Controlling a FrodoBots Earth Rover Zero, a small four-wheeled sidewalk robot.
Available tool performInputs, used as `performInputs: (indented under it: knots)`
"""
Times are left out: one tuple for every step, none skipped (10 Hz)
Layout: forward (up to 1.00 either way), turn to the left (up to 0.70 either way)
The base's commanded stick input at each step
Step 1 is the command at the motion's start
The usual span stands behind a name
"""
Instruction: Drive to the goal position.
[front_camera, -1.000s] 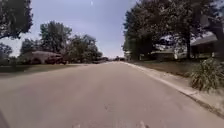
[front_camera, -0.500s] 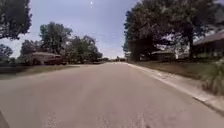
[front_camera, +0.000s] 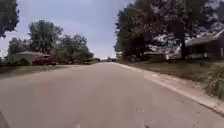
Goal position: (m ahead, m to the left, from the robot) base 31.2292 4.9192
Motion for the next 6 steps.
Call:
performInputs:
  knots:
    - [0.7, 0.0]
    - [0.7, 0.0]
    - [0.7, 0.0]
    - [0.7, 0.0]
    - [0.7, 0.0]
    - [0.7, 0.0]
